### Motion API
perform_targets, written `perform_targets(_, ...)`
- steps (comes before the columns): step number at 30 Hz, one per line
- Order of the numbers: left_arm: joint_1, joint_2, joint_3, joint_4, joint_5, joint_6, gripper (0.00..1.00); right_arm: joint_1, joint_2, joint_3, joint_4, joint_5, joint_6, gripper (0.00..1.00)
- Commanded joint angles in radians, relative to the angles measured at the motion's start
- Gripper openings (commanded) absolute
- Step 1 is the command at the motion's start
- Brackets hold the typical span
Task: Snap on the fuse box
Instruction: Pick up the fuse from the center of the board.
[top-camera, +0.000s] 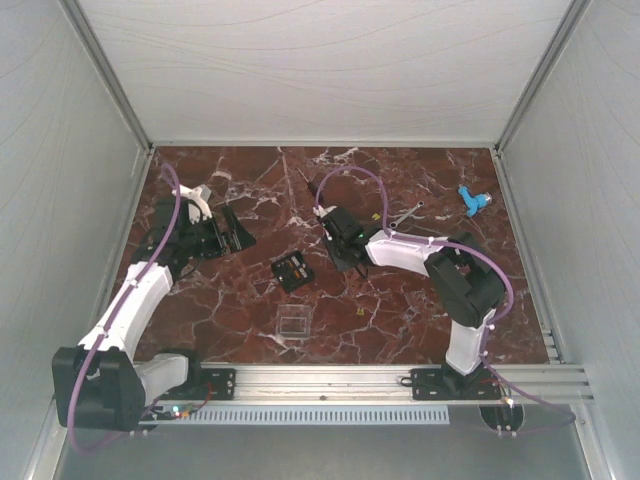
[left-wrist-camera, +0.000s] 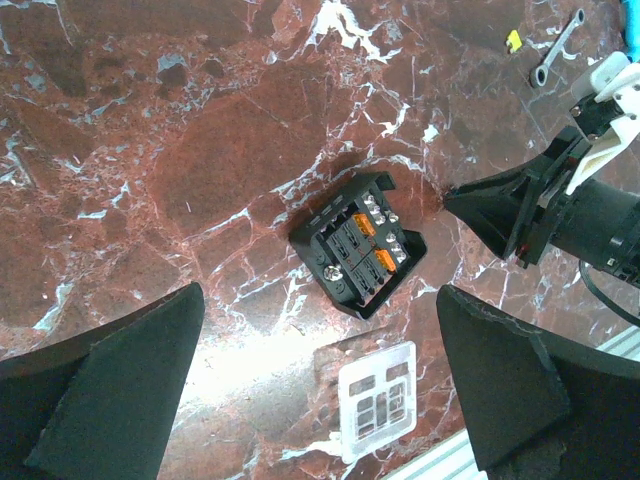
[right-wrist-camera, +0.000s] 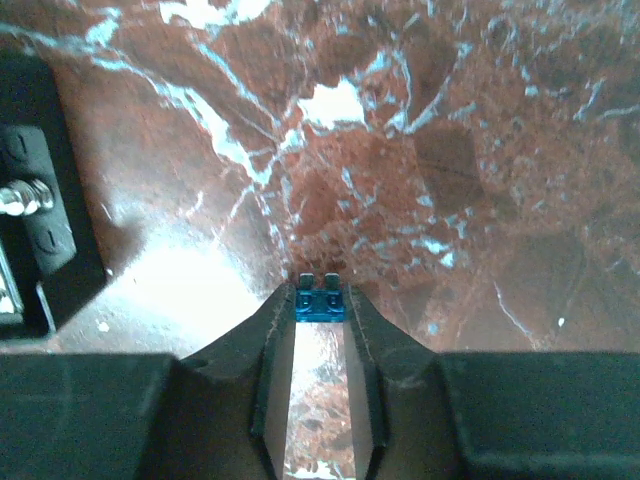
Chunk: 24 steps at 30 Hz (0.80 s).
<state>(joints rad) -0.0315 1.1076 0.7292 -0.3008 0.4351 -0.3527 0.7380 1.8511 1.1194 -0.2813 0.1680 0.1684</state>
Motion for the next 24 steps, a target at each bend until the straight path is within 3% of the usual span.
perform_targets(1,0.008,0.006,0.012,0.040,0.031,-0.005,1.00,-0.017,-0.010,-0.025,-0.202,-0.073,-0.033,0.23)
perform_targets(8,0.010,0.002,0.009,0.041,0.035,-0.006,1.00,-0.019,0.009,0.011,-0.233,-0.072,-0.031,0.30)
perform_targets(24,0.013,-0.002,0.007,0.041,0.040,-0.003,1.00,-0.018,0.068,0.033,-0.208,-0.071,-0.053,0.30)
